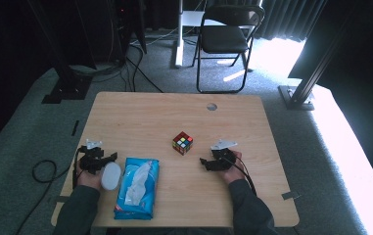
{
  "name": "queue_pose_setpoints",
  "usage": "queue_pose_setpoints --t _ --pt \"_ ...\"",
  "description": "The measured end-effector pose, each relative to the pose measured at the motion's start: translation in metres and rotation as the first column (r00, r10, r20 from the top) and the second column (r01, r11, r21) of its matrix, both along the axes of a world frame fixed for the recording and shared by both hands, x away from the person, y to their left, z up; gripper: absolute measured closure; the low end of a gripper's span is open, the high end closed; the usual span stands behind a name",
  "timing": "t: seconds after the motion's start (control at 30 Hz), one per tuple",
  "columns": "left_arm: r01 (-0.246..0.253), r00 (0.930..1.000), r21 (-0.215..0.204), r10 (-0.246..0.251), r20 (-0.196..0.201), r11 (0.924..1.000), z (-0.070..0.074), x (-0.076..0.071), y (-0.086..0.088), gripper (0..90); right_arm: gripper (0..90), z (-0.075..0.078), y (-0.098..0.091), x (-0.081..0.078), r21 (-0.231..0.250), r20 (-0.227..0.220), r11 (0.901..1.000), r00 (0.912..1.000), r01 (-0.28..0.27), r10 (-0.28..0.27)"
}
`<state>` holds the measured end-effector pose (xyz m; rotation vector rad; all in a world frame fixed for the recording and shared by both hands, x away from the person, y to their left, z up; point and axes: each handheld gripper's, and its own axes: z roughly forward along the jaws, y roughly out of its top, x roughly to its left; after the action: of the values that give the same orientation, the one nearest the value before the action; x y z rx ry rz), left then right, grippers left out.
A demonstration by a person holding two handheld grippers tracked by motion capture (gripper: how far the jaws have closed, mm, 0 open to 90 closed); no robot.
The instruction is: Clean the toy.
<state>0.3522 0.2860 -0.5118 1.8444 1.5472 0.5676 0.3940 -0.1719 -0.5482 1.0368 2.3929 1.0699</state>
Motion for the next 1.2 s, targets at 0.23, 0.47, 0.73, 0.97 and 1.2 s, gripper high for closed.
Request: queue_pose_setpoints --t 0.23,0.47,0.73,0.97,1.2 --pt "0.004 0.9995 -0.010 -0.004 0.033 0.9999 0.013 -0.005 0.004 39.8 30.5 0.000 0.000 0.000 0.000 0.000 1.0000 1.0000 0.000 0.000" --pt "0.011 0.9975 -0.031 -0.009 0.070 0.9995 0.031 -0.011 0.009 39.9 30.6 0.000 0.000 0.000 0.000 0.000 1.0000 1.0000 0.001 -0.001" --pt "0.037 0.9938 -0.043 -0.032 0.106 0.9984 0.055 -0.016 0.005 40.5 30.5 0.000 0.000 -0.002 -0.001 0.000 1.0000 1.0000 -0.004 0.004" --pt "0.066 0.9855 -0.071 -0.054 0.160 0.9953 0.078 -0.025 0.003 40.3 30.5 0.000 0.000 -0.002 0.000 -0.001 1.0000 1.0000 -0.001 0.001" --pt "0.111 0.9780 -0.074 -0.095 0.186 0.9911 0.095 -0.034 -0.008 39.9 29.8 0.000 -0.001 -0.002 -0.002 -0.001 1.0000 1.0000 0.001 -0.001"
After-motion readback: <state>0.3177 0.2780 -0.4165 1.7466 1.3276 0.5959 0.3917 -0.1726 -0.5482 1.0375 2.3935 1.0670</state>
